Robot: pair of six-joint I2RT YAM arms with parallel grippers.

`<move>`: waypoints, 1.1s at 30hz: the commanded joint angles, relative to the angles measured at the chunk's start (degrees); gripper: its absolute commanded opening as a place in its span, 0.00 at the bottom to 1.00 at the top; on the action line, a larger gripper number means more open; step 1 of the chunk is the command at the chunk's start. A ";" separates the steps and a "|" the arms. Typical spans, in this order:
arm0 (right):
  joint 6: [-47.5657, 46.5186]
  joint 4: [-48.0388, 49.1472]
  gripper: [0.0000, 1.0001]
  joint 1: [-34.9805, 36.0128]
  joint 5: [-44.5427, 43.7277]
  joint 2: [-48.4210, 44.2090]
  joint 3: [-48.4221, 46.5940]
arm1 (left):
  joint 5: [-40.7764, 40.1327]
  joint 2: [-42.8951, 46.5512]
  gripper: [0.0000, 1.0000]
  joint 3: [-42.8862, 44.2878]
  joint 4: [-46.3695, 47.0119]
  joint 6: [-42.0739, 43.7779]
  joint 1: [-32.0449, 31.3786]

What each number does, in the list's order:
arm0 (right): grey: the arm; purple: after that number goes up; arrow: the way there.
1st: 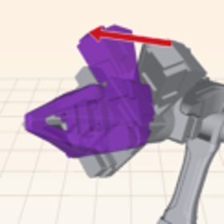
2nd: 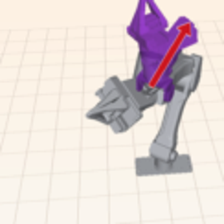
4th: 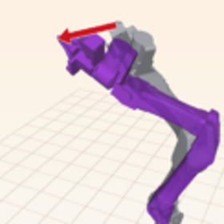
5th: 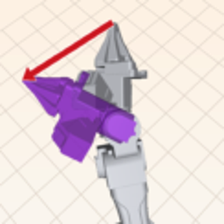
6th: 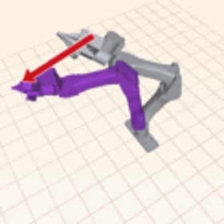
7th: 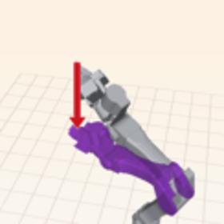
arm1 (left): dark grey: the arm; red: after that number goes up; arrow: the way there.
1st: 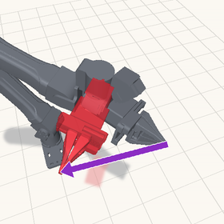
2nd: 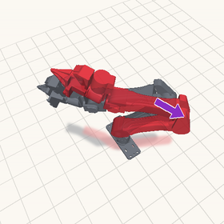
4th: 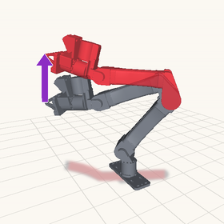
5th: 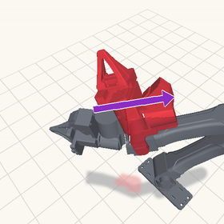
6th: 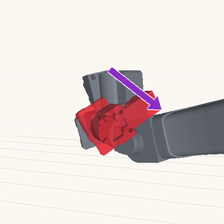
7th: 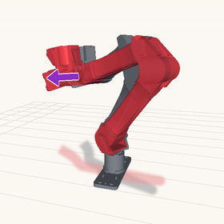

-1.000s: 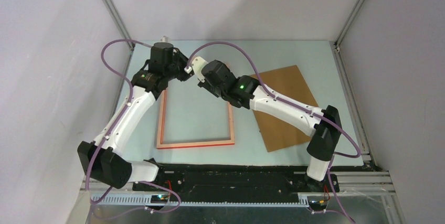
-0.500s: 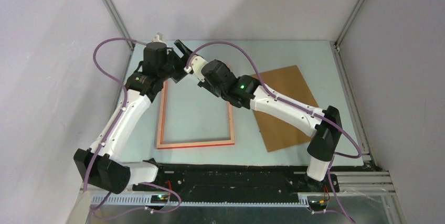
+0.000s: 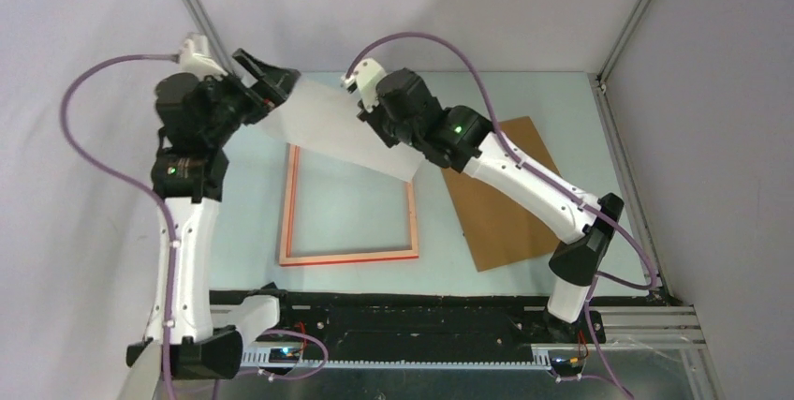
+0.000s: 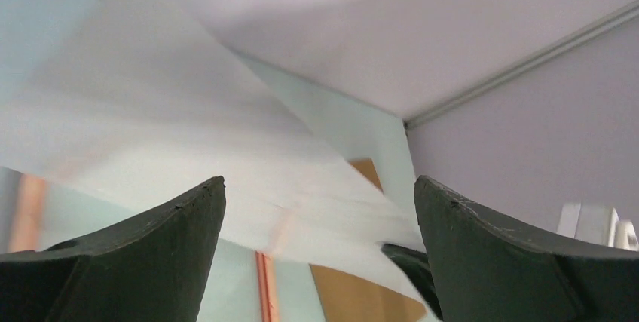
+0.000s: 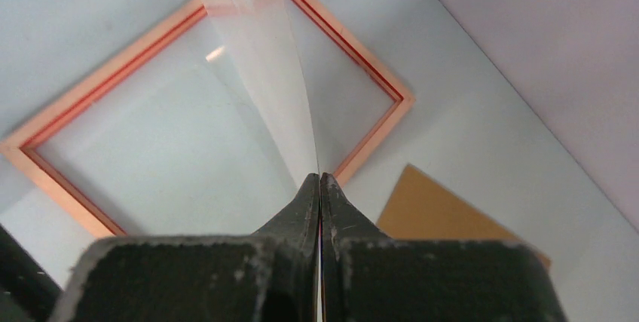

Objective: Put the photo into the frame
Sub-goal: Turn over the photo from the photo frame.

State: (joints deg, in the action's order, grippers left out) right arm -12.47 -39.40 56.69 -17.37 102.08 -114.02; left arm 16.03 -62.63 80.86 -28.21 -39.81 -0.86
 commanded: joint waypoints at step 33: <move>56.85 37.76 0.00 -28.55 53.60 -13.03 43.98 | 5.97 4.48 1.00 -4.85 -3.26 15.06 6.70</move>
State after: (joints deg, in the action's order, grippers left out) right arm 39.35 -11.60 28.97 33.71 92.64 -72.73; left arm 20.32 -57.82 76.58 -32.38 -24.08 5.54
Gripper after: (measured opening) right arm 0.009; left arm 0.995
